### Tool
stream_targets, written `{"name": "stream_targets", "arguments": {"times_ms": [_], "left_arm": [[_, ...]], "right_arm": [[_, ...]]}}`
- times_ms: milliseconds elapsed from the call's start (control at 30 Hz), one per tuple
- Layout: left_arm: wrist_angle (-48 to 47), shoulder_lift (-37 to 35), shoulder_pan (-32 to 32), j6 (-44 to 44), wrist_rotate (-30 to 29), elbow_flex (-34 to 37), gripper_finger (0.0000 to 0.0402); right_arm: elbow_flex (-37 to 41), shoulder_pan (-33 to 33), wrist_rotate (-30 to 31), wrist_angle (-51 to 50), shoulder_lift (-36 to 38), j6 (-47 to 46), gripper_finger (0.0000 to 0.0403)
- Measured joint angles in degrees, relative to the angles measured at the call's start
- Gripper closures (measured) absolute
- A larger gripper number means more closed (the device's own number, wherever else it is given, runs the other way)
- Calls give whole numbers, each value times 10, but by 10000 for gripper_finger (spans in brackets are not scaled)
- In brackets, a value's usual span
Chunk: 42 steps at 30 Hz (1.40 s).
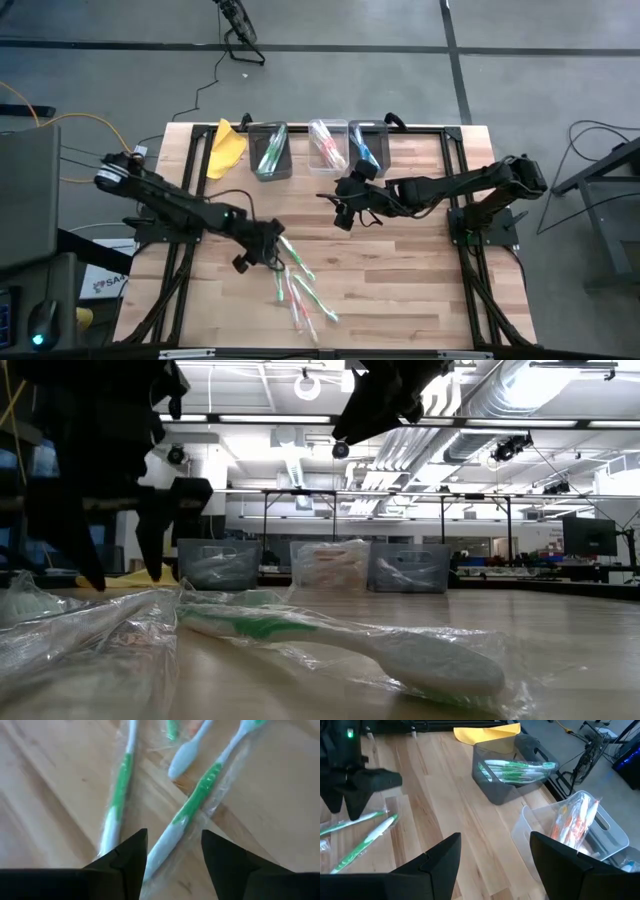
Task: Pick & Place Toothbrushes
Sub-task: Put the green toothbrush into the left black bin
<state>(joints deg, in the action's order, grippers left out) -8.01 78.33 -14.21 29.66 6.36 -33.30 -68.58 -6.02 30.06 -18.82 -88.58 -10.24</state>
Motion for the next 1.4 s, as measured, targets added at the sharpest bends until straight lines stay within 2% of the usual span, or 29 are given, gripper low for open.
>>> {"name": "stream_targets", "arguments": {"times_ms": [233,433,633,767,833,933,1067,1133,1200,1300,1400], "left_arm": [[57,60,-20,1,-34,-1,220],[55,70,-19,-5,-11,-2,229],[47,71,-19,-54,-4,-2,310],[40,69,-19,-64,33,-2,378],[27,63,-19,-82,68,-1,387],[-26,47,-20,-121,118,-12,376],[-137,20,-19,-179,126,-56,382],[-198,5,-17,-199,102,-84,389],[-244,-7,-10,-215,53,-116,389],[-313,-30,1,-248,-63,-154,388],[-340,-56,27,-291,-175,-178,387]], "right_arm": [[0,0,0,0,0,-2,172],[0,0,-2,1,0,-2,172],[0,0,-2,1,0,-2,172],[0,0,-2,1,0,-2,172],[0,0,-2,0,0,-2,172],[0,0,-1,-4,0,-1,172],[0,0,0,-7,0,0,172],[0,0,0,-7,0,0,172],[0,0,1,-7,0,0,172],[0,0,23,-7,0,-5,172],[0,0,48,-7,0,-16,172]]}}
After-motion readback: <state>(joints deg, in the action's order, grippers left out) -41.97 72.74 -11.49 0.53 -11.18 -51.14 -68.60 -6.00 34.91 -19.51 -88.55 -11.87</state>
